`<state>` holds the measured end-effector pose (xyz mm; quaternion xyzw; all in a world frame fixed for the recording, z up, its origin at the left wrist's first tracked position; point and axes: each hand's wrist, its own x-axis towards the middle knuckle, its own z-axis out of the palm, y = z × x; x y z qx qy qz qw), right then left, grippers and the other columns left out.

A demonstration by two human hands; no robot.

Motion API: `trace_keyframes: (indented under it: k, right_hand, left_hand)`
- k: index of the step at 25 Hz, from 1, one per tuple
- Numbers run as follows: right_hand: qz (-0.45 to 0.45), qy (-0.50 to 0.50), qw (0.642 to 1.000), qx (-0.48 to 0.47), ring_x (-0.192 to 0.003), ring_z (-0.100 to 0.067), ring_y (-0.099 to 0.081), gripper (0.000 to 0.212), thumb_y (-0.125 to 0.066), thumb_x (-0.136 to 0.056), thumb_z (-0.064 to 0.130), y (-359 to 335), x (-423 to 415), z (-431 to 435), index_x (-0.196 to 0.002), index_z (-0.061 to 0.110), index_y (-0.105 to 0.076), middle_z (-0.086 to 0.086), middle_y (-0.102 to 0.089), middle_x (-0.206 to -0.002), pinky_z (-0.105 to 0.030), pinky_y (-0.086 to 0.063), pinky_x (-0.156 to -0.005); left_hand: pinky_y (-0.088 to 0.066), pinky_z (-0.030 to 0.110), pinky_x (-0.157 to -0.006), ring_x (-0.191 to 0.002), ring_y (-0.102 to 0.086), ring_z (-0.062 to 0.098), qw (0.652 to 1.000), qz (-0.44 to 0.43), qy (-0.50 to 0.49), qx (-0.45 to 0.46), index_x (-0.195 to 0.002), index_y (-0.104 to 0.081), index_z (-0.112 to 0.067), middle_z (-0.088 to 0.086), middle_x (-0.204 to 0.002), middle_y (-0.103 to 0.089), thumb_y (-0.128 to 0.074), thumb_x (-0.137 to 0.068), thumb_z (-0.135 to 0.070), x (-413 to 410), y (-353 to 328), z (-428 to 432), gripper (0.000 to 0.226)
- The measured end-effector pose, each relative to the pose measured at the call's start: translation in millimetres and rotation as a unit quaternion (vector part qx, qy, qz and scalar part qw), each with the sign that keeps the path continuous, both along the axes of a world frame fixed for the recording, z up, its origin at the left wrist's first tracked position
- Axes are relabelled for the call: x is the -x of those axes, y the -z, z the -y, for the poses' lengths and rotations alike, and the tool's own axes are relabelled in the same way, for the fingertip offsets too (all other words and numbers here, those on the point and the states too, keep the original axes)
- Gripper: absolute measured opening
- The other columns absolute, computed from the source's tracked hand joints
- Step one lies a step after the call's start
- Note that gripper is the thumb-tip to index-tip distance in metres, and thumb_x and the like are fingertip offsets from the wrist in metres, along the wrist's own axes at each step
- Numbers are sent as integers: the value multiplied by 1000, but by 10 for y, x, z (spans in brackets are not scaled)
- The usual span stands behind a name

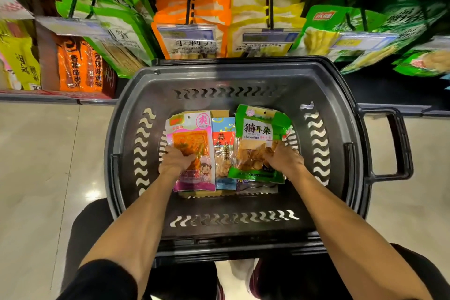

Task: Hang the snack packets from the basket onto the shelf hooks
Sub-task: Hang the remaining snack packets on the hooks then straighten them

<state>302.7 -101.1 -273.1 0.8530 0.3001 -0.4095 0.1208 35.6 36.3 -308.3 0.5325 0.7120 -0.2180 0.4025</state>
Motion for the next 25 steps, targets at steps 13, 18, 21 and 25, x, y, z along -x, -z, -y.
trace_keyframes:
  k: [13,18,21,25]
  right_hand:
    - [-53,268,957,-99,-119,-25,-54,86,-74,-67,65,206,178,65,-130,11,-54,-9,-59,-127,-32,-44,-96]
    - [-103,397,894,-181,-88,-17,-61,23,-83,-76,23,-336,288,220,-81,15,-61,-4,-68,-96,-27,-50,-87]
    - [-88,382,900,-189,-90,-19,-61,19,-81,-77,17,-778,335,316,-75,17,-62,-8,-69,-97,-25,-45,-80]
    - [-123,359,901,-211,-96,-22,-63,24,-79,-79,8,-1662,439,373,-98,10,-63,-5,-65,-97,-27,-44,-76]
  left_hand:
    - [-47,44,-99,-110,-62,29,979,141,-143,31,-115,-63,-9,6,-112,-67,-81,-76,-23,-22,-34,151,45]
    - [-47,48,-102,-111,-63,29,957,235,-151,80,-117,-64,-13,11,-118,-68,-73,-85,-17,-111,-308,333,34]
    - [-45,48,-103,-113,-61,30,962,250,-104,17,-124,-62,-14,10,-119,-67,-65,-92,-16,-55,-817,400,32]
    - [-47,43,-99,-112,-61,30,973,227,5,-39,-131,-57,-14,10,-121,-66,-63,-93,-21,149,-1679,337,38]
